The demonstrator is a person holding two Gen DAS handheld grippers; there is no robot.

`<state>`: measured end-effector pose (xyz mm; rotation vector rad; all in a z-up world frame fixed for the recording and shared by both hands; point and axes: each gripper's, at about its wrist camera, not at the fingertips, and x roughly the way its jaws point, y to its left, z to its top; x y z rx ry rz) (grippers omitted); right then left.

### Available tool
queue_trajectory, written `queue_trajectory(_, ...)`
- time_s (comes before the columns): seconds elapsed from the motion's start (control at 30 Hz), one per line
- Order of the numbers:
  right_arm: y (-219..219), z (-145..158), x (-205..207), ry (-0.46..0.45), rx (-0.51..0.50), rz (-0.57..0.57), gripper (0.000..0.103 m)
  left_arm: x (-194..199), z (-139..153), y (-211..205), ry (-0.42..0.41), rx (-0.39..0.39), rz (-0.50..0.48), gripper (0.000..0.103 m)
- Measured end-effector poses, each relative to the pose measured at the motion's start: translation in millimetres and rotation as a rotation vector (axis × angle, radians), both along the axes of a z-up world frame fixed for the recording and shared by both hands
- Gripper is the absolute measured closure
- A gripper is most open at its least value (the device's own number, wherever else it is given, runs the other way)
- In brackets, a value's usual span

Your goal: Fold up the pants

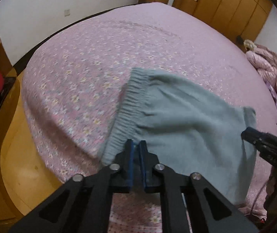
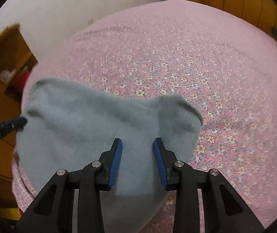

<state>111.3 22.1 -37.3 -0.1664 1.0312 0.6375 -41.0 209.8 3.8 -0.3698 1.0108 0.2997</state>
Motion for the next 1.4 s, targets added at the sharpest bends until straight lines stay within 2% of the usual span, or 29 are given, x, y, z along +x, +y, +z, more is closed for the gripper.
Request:
queue_trajectory(0.23,-7.3,8.8,-0.6,0.037,0.028,-0.028,0.068,-9.2,7.7,-1.7,-0.01,-0.005,0.004,0.098)
queue_trajectory(0.27,-10.9,12.6,-3.4,0.047,0.031,-0.038,0.068,-10.1,9.3,-2.3,-0.016,-0.013,0.006,0.095)
queue_trajectory(0.33,-20.6,18.3,-10.9,0.06,0.05,-0.052,0.066,-12.7,12.3,-5.3,-0.028,-0.022,0.004,0.08)
queue_trajectory(0.4,-31.1,22.8,-16.2,0.073,0.069,-0.064,0.061,-13.2,18.7,-11.9,-0.048,-0.02,-0.005,0.07)
queue_trajectory(0.47,-42.0,25.3,-22.4,0.091,0.086,-0.083,0.054,-8.7,22.8,-17.3,-0.051,0.002,-0.013,0.064)
queue_trajectory(0.5,-46.6,25.1,-22.7,0.099,0.089,-0.097,0.054,-9.8,23.6,-21.6,-0.05,0.009,-0.021,0.063)
queue_trajectory(0.67,-67.1,16.2,-34.3,0.15,0.087,-0.15,0.054,-5.4,21.1,-35.1,-0.036,0.015,-0.057,0.062)
queue_trajectory(0.9,-67.9,-21.8,-25.6,0.309,0.102,-0.184,0.052,6.2,7.0,-53.0,0.02,0.06,-0.094,0.061)
queue_trajectory(0.97,-69.3,-21.8,-23.2,0.316,0.141,-0.192,0.05,7.5,2.0,-53.9,0.03,0.056,-0.099,0.06)
queue_trajectory(1.1,-70.0,-21.9,-23.6,0.311,0.141,-0.182,0.045,9.8,-5.5,-54.7,0.05,0.064,-0.1,0.058)
queue_trajectory(1.2,-60.1,-22.0,-27.4,0.297,0.129,-0.162,0.038,11.4,-6.3,-56.9,0.051,0.067,-0.11,0.051)
queue_trajectory(1.27,-54.4,-20.3,-30.3,0.291,0.133,-0.145,0.028,12.0,-7.6,-58.9,0.055,0.08,-0.118,0.05)
queue_trajectory(1.33,-51.2,-21.8,-30.4,0.292,0.152,-0.135,0.023,12.8,-8.4,-59.5,0.057,0.088,-0.123,0.049)
queue_trajectory(1.4,-49.2,-22.6,-31.0,0.289,0.148,-0.135,0.023,12.7,-9.1,-59.7,0.056,0.09,-0.127,0.048)
